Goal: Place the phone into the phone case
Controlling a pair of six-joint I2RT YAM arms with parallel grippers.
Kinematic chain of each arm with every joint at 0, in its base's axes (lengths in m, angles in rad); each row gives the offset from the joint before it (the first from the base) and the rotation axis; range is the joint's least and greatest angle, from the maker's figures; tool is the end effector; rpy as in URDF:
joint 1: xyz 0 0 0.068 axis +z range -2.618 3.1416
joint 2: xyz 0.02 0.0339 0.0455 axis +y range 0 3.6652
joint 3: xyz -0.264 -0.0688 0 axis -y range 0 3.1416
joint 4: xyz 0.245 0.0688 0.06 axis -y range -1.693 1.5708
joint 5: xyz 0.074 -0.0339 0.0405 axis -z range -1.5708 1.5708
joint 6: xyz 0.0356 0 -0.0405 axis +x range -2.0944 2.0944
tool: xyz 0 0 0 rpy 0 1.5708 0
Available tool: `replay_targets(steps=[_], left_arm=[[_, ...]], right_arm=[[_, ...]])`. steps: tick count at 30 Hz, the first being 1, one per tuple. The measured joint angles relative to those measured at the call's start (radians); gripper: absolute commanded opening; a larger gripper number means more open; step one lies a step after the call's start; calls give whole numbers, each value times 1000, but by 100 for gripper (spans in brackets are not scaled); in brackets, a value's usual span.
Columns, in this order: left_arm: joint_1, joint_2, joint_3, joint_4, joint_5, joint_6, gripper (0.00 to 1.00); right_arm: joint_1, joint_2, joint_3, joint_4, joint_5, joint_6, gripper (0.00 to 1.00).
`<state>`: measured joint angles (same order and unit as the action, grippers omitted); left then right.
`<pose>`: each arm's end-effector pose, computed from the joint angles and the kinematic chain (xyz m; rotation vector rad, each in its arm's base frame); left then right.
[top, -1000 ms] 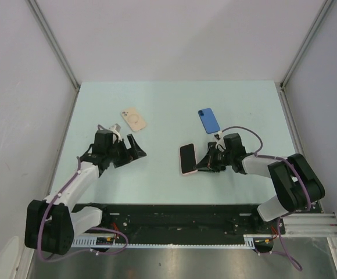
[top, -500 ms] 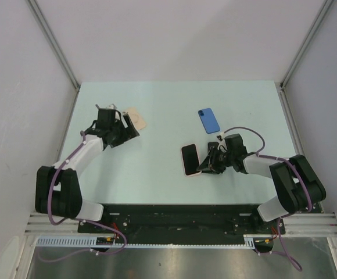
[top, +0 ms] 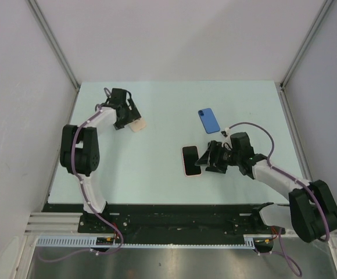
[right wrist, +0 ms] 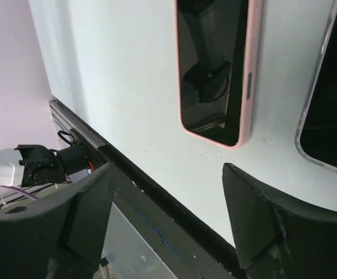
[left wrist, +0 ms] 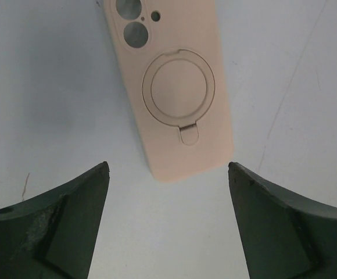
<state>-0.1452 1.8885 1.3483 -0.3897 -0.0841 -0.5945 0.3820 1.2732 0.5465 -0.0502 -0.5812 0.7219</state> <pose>0.4050 -0.0562 0.2020 -0.5927 2.4365 -0.2024 0.2150 0.1074 0.1752 0.1140 2.5181 1.1867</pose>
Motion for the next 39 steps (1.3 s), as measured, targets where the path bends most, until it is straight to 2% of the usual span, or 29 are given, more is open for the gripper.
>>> replay_targets(steps=[5, 12, 19, 21, 23, 26, 31, 34, 38, 39], left_arm=[[0, 156, 166, -69, -26, 1, 100], [-2, 294, 332, -154, -40, 25, 99], [-29, 351, 434, -240, -103, 66, 88], [-36, 356, 445, -253, -108, 73, 78], [-39, 356, 445, -258, -106, 76, 72], [-39, 353, 443, -261, -93, 85, 69], [-24, 306, 352, -205, -39, 91, 69], [-25, 251, 251, -148, 11, 90, 71], [-33, 152, 102, -102, 56, 90, 89], [-35, 133, 77, -101, 61, 90, 91]], right_arm=[[0, -138, 5, -70, 26, -24, 84], [0, -247, 33, -160, 63, -65, 86], [0, -256, 45, -183, 79, -84, 86], [0, -251, 45, -184, 78, -86, 86], [0, -248, 45, -184, 77, -87, 87], [0, -243, 45, -178, 76, -86, 87], [2, -218, 45, -154, 63, -81, 87], [10, -211, 45, -144, 61, -74, 87], [34, -209, 45, -135, 63, -66, 87], [42, -209, 45, -133, 66, -66, 87]])
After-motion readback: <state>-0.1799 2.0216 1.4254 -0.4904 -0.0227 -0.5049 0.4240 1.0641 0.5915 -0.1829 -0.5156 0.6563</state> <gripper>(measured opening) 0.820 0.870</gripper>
